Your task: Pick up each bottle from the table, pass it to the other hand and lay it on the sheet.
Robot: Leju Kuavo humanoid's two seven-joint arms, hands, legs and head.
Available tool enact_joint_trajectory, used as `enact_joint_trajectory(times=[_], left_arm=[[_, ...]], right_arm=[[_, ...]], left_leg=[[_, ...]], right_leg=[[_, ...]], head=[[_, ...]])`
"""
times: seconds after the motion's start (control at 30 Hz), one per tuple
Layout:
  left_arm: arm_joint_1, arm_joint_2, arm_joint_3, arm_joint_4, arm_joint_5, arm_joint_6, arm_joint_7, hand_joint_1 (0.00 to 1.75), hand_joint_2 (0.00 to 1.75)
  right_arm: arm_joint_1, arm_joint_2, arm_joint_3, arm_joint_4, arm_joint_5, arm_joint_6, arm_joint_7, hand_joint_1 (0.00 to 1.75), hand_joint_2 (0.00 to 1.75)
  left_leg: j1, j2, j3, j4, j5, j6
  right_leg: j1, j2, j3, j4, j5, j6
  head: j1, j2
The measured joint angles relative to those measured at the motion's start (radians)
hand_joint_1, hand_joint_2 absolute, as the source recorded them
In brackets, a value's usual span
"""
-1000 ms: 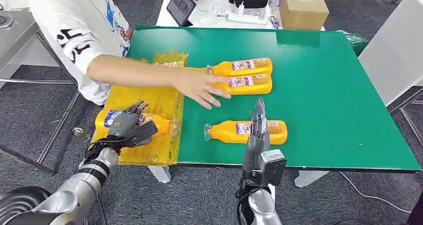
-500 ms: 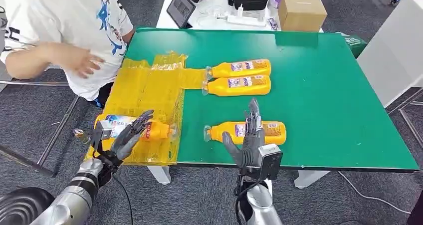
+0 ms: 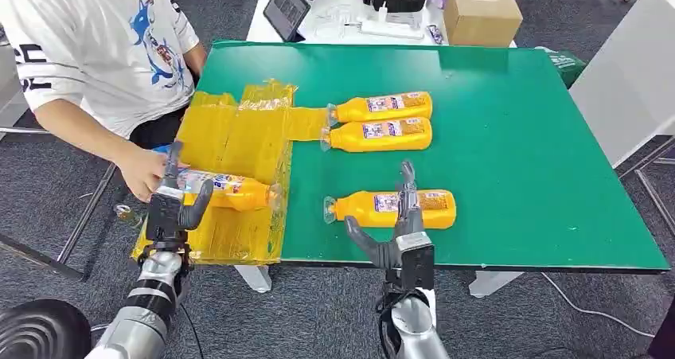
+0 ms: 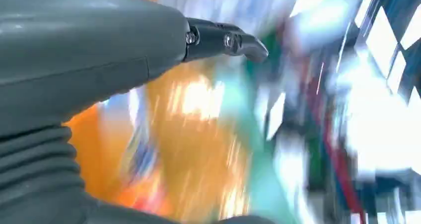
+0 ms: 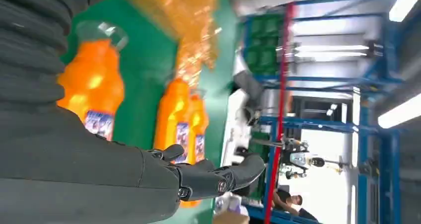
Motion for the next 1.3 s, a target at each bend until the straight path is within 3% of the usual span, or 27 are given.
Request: enact_joint_trajectory(times=[0.17, 0.33, 0.53, 0.73, 0.9, 1.3], left_arm=[[0.089, -0.046, -0.079, -0.213, -0.106, 0.258, -0.005, 0.0, 1.75], [0.177, -0.072, -0.127, -0.398, -0.122, 0.272, -0.005, 0.0, 1.75], [0.233, -0.068, -0.202, -0.454, 0.011, 0.272, -0.005, 0.0, 1.75], [0.253, -0.061, -0.249, -0.453, 0.038, 0.267, -0.005, 0.0, 1.75], [0.261, -0.058, -0.266, -0.443, 0.048, 0.255, -0.004, 0.0, 1.75], [0.238, -0.049, -0.289, -0.397, 0.073, 0.271, -0.003, 0.0, 1.75]], right_arm=[[-0.042, -0.086, 0.013, 0.035, 0.307, -0.027, 0.181, 0.0, 1.75], [-0.107, -0.218, 0.011, 0.059, 0.465, 0.076, 0.329, 0.0, 1.75], [-0.151, -0.381, -0.004, 0.076, 0.504, 0.244, 0.452, 0.0, 1.75], [-0.185, -0.483, -0.015, 0.103, 0.505, 0.314, 0.48, 0.0, 1.75], [-0.207, -0.518, -0.014, 0.139, 0.491, 0.353, 0.492, 0.0, 1.75], [-0.337, -0.496, 0.029, 0.397, 0.47, 0.409, 0.433, 0.0, 1.75]], left_leg=[[-0.001, 0.0, -0.002, 0.0, -0.001, 0.0], [-0.002, 0.0, -0.002, 0.001, -0.001, 0.001], [-0.002, 0.0, -0.003, 0.001, -0.001, 0.001], [-0.002, 0.0, -0.003, 0.001, -0.001, 0.001], [-0.002, 0.0, -0.004, 0.001, -0.001, 0.001], [-0.001, 0.001, -0.003, 0.001, -0.001, 0.001]], right_leg=[[-0.001, 0.001, -0.001, 0.0, 0.0, 0.0], [-0.002, 0.0, -0.002, -0.001, 0.0, 0.001], [-0.002, 0.0, -0.001, -0.001, 0.0, 0.001], [-0.002, 0.0, -0.002, -0.001, 0.0, 0.001], [-0.002, 0.0, -0.002, -0.001, 0.0, 0.001], [-0.001, 0.001, -0.003, -0.001, 0.001, 0.001]], head=[[0.0, 0.0], [0.0, 0.0], [0.0, 0.0], [0.0, 0.0], [-0.001, 0.0], [-0.001, 0.0]])
